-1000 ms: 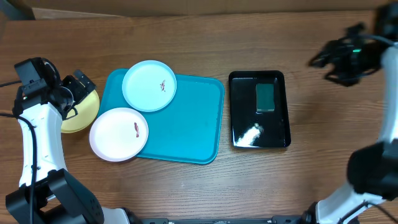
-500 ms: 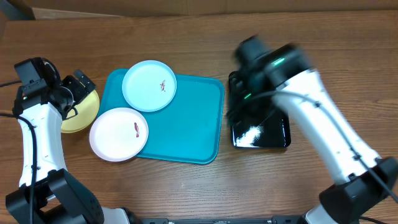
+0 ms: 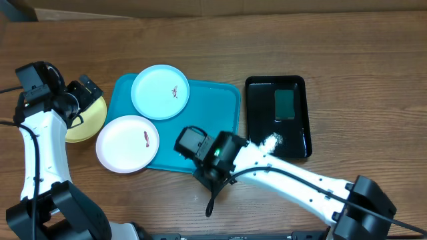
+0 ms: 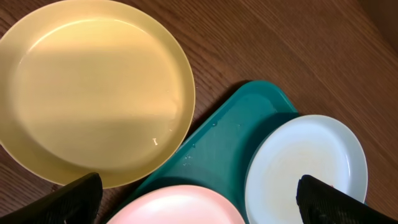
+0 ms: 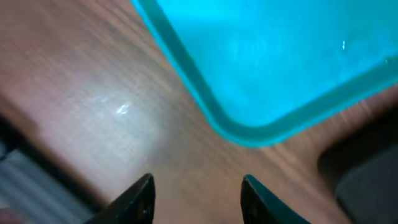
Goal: Clean dirty plates on tray and stack at the side
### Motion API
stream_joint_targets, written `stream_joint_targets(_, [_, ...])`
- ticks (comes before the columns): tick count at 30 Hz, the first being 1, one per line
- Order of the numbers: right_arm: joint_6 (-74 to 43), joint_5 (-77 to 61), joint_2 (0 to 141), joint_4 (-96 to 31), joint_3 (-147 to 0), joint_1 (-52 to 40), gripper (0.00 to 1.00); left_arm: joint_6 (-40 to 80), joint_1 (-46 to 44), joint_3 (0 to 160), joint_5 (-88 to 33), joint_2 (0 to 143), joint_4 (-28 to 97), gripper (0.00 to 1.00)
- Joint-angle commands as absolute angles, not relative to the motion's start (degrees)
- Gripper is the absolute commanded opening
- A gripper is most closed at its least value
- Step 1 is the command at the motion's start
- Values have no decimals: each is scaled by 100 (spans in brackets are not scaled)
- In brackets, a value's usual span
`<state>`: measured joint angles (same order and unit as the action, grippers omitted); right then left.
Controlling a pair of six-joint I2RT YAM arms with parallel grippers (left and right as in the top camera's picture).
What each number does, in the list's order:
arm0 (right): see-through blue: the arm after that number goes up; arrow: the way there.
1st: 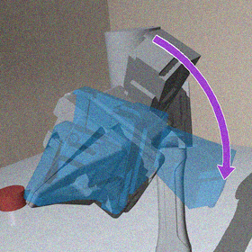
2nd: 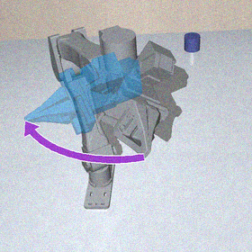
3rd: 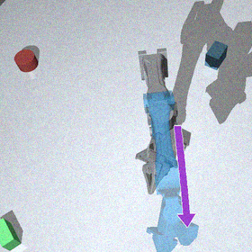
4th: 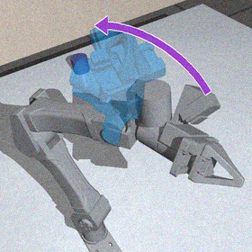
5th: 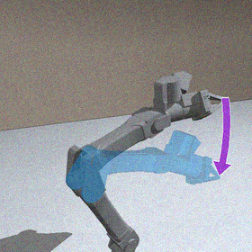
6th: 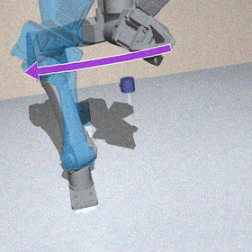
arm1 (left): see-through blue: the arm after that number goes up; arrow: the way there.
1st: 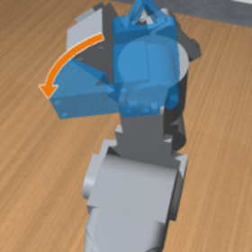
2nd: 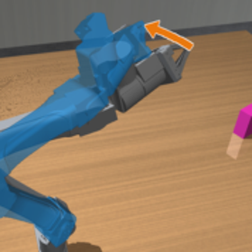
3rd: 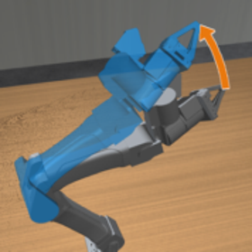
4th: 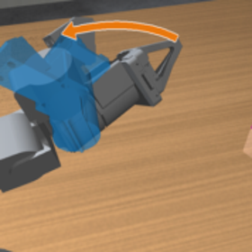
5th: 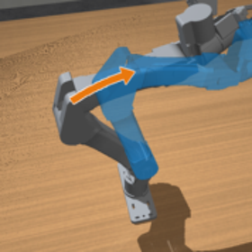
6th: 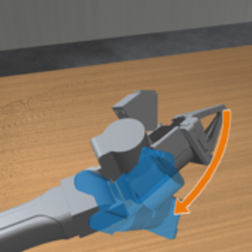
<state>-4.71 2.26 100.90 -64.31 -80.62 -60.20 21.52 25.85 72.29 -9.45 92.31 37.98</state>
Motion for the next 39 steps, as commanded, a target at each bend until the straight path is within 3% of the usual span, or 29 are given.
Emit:
stream_joint_targets(1, [244,683,10099,-5966,-7636,-5994,42,2231,2547,7247,-1007,9260,3793,100])
stream_joint_targets(5, [980,626,10106,-5284,-7277,-5988,39,2231,2547,7247,-1007,9260,3793,100])
stream_joint_targets(10, [1579,506,10217,-4875,-7269,-5988,45,2231,2547,7247,-1007,9260,3793,100])
stream_joint_targets(23, [1605,-43,10602,-4525,-7269,-6012,49,2231,2547,7247,-1007,9260,3793,100])
stream_joint_targets(32, [1586,-82,10989,-4353,-7269,-6040,48,2231,2547,7247,-1007,9260,3793,100])
stream_joint_targets(39, [1586,-75,11120,-4307,-7269,-6075,37,2231,2547,7247,-1007,9260,3793,100])
